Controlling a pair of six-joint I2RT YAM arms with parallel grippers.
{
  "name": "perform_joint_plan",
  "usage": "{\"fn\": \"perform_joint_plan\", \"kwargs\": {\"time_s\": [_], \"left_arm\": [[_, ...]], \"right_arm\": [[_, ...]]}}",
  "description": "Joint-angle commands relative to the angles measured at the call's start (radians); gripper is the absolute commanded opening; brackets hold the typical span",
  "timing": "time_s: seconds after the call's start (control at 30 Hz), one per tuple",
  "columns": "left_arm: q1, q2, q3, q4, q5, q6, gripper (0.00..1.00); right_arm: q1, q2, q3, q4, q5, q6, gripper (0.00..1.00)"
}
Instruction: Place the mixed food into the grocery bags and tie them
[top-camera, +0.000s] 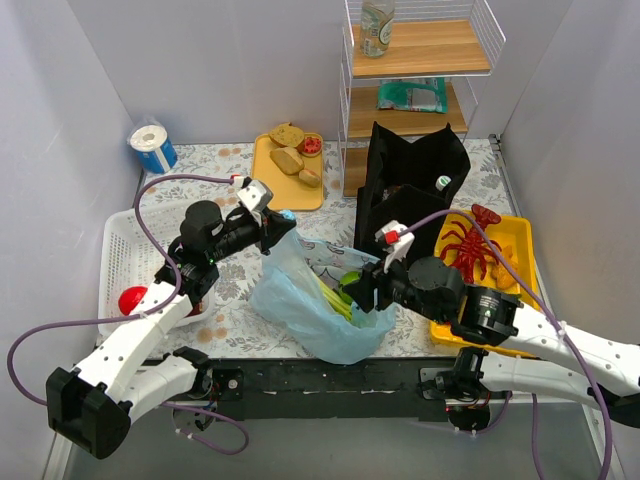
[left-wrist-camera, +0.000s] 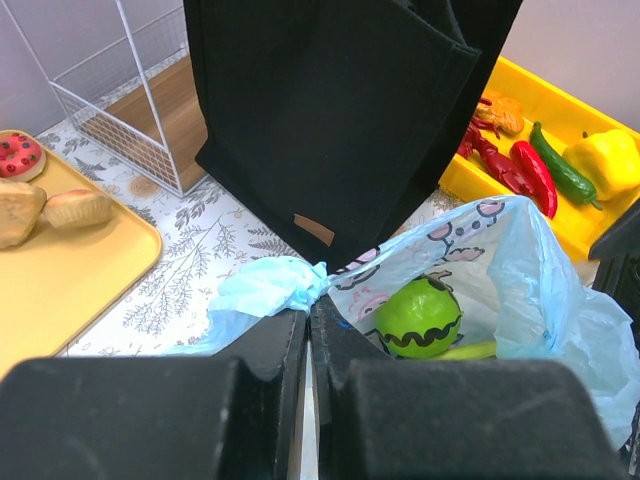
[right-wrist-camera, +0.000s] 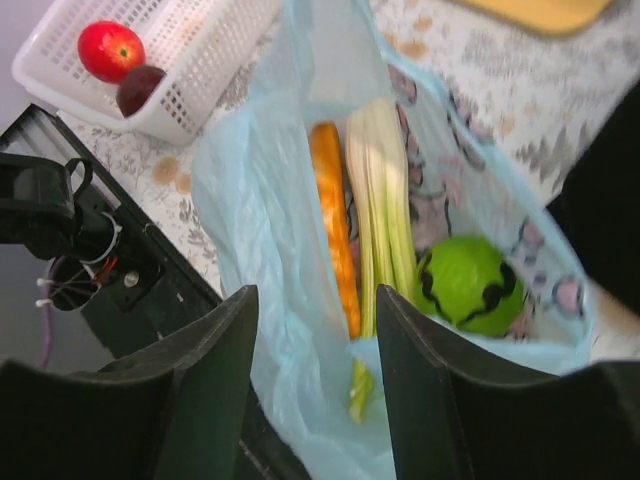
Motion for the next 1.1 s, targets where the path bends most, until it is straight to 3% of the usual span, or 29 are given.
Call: {"fn": "perform_joint_plan", "kwargs": {"time_s": [0.0, 0.4, 0.63, 0.87, 1.07], "left_arm": [[0.004, -0.023, 0.0, 0.019, -0.032, 0.001, 0.0], [0.004, -0.025, -0.009, 0.021, -0.054, 0.002, 0.0], [0.004, -0.025, -0.009, 0.022, -0.046, 0.002, 0.0], [0.004, -0.017, -0.014, 0.03, -0.04, -0.007, 0.0], [0.004, -0.013, -0.016, 0.039, -0.045, -0.013, 0.0]], "right_arm": [[0.004, -0.092, -0.109, -0.043, 0.03, 0.269, 0.56], [0.002, -0.04, -0.206, -0.008, 0.079, 0.386, 0.59], [0.004, -0.03, -0.301, 0.102, 0.146, 0.435, 0.63], [0.002, 0.018, -0.375, 0.417, 0.225, 0.288, 0.7], [0.002, 0.166, -0.313, 0.472, 0.183, 0.204, 0.72]]}}
